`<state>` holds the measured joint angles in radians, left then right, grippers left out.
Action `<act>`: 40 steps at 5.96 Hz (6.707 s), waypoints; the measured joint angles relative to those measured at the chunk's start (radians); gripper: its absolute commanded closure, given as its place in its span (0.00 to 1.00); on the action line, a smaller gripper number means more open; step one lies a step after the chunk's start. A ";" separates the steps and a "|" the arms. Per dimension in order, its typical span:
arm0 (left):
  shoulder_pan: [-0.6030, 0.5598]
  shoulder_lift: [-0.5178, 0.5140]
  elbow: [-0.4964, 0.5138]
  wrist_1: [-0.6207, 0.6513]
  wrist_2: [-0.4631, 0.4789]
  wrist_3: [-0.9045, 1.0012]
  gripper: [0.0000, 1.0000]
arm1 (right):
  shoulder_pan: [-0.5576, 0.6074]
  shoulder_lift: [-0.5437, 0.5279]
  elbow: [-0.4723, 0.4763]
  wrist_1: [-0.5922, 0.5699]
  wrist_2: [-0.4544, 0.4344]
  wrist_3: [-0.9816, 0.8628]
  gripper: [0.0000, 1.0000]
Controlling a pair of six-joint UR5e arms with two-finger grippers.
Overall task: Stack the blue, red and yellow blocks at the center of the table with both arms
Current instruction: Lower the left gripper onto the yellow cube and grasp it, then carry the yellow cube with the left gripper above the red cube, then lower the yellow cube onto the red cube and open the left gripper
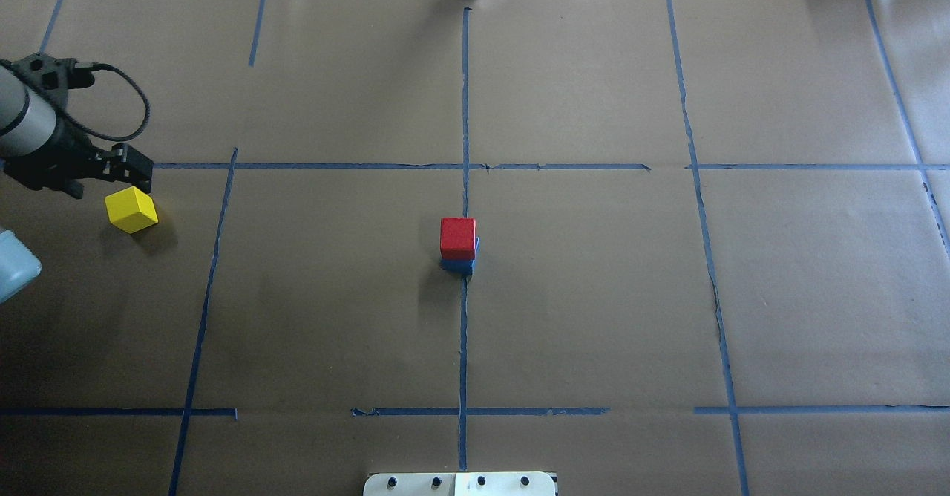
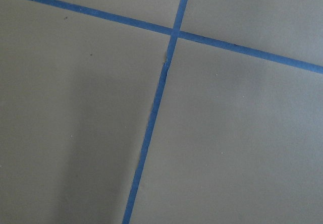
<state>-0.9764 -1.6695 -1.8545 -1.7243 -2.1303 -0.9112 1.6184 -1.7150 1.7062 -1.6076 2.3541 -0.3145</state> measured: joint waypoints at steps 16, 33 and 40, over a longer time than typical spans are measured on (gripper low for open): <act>0.066 -0.055 0.309 -0.371 0.006 -0.226 0.98 | 0.000 0.000 0.003 0.000 -0.001 -0.003 0.00; 0.473 -0.840 0.310 0.287 0.312 -0.248 0.95 | 0.000 -0.002 0.000 0.000 0.000 -0.001 0.00; 0.468 -0.833 0.306 0.290 0.311 -0.247 0.00 | 0.000 -0.002 0.000 0.000 0.001 -0.002 0.00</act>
<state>-0.5082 -2.5028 -1.5483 -1.4339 -1.8189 -1.1582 1.6184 -1.7165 1.7058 -1.6076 2.3547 -0.3160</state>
